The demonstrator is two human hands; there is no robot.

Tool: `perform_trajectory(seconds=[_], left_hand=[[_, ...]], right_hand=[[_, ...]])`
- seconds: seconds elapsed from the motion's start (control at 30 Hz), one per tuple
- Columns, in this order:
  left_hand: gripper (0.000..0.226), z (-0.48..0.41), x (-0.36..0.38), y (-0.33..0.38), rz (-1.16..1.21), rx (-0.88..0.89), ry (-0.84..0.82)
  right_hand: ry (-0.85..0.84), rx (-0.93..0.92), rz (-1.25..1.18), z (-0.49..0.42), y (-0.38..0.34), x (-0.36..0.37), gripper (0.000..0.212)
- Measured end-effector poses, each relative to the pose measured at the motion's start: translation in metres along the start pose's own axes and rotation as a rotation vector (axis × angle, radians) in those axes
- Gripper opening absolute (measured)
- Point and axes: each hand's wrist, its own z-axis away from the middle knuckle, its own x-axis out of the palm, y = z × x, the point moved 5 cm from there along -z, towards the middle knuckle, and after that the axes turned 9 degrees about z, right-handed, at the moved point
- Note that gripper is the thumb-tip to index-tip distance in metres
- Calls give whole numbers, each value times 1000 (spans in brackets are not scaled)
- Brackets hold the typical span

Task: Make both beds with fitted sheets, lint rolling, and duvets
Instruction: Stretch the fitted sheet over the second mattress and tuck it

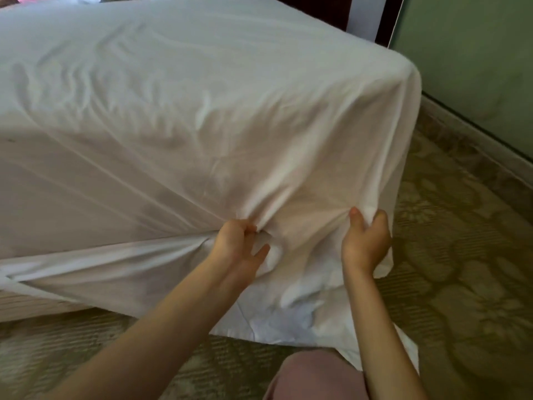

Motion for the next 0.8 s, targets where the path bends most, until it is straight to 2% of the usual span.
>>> perform_trajectory(seconds=[0.1, 0.13, 0.2, 0.27, 0.4, 0.5, 0.6, 0.7, 0.73, 0.8], left_hand=[[26, -3, 0, 0, -84, -44, 99], [26, -1, 8, -6, -119, -71, 84], [26, 11, 38, -21, -217, -116, -49], [25, 25, 75, -33, -371, -82, -221], [22, 35, 117, -31, -822, 305, -485], [42, 33, 122, -34, -947, 365, -607], [42, 33, 120, -38, -982, 395, -711], [27, 37, 127, -30, -992, 575, -683], [30, 37, 128, -25, -1018, 674, -640], [34, 33, 127, -20, -1095, 816, -574]], right_hand=[[6, -8, 25, -4, 3, -11, 25], [-5, -12, 14, -6, 7, -14, 23], [-69, -12, -26, -8, 13, -22, 20], [-125, -44, -3, -13, 16, -36, 24], [-264, -148, 218, -25, 13, -69, 33], [-314, -229, 418, -30, 4, -91, 35], [-426, -344, 606, -11, -15, -94, 28], [-576, -568, 796, 34, -46, -64, 13], [-581, -620, 798, 48, -57, -53, 11], [-576, -552, 712, 64, -66, -34, 18]])
